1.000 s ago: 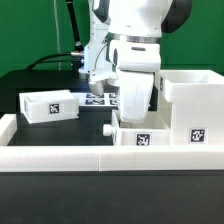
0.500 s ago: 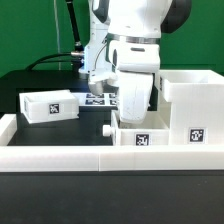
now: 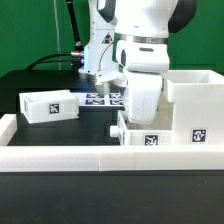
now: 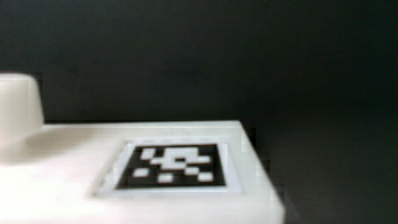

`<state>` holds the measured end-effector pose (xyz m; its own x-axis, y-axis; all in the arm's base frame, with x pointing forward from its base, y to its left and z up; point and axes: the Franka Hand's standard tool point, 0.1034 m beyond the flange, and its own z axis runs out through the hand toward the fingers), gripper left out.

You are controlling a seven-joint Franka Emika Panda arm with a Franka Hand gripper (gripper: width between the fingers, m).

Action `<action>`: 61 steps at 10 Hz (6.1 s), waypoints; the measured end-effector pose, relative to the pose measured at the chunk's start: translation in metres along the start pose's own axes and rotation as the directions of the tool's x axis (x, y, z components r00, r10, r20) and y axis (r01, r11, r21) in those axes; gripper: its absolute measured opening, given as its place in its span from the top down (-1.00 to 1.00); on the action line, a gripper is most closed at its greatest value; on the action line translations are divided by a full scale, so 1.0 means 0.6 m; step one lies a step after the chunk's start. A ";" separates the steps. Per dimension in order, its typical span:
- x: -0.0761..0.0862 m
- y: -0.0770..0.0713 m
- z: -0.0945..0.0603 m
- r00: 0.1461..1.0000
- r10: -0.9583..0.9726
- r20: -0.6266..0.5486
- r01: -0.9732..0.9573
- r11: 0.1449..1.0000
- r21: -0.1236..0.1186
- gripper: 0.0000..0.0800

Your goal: Assemble drawer

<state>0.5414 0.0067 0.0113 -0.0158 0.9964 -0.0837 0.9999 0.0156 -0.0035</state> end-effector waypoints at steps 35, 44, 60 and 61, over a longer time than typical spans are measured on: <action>-0.081 0.078 -0.009 0.963 -0.019 -0.269 0.025 0.999 0.020 -0.62; -0.027 0.077 -0.003 0.955 -0.032 -0.296 0.041 0.999 0.023 -0.62; -0.116 0.034 -0.059 0.965 0.122 -0.231 -0.126 0.992 -0.006 -0.62; -0.117 0.012 -0.062 0.961 0.165 -0.222 -0.172 0.985 -0.012 -0.62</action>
Offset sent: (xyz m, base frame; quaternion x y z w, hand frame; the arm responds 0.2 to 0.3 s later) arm 0.0000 0.0000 0.0000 0.0000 0.0000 0.0000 1.0000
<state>0.5497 -0.0602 0.0544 0.1502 0.9787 0.1397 0.9876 -0.1549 0.0234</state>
